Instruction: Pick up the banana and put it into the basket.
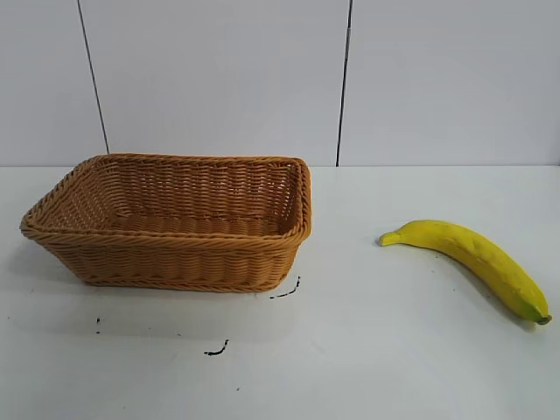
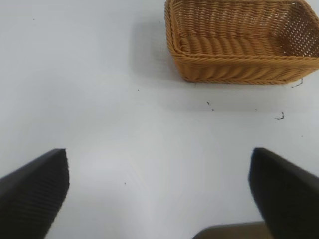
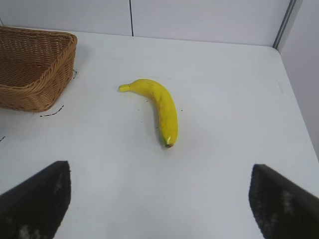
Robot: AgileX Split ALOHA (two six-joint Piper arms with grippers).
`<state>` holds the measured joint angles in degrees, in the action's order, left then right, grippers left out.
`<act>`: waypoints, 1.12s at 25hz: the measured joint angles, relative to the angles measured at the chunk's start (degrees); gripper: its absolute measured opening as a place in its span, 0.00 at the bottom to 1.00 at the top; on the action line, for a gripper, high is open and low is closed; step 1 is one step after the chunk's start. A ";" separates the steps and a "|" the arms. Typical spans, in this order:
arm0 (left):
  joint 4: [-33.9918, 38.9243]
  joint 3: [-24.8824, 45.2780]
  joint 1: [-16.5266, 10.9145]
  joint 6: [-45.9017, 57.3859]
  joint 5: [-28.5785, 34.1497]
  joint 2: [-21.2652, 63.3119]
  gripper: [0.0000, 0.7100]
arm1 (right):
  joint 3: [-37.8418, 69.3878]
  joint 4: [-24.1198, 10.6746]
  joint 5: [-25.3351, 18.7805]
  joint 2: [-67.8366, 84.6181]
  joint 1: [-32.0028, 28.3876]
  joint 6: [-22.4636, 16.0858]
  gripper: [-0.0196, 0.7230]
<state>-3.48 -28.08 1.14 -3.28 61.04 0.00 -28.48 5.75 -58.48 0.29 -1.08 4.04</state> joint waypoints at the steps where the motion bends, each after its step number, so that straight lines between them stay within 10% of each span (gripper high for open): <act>1: 0.00 0.00 0.00 0.00 0.00 0.00 0.98 | 0.00 0.06 0.00 0.00 0.00 0.00 0.96; 12: 0.00 0.00 0.00 0.00 0.00 0.00 0.98 | -2.78 -0.92 -0.25 -6.60 0.00 -3.02 0.96; 28: 0.00 0.00 0.00 0.00 0.00 0.00 0.98 | -29.23 -1.58 -1.15 -60.77 0.00 -1.67 0.96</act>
<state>-3.48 -28.08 1.14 -3.28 61.04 0.00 -57.71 4.17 -59.63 -60.49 -1.08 2.37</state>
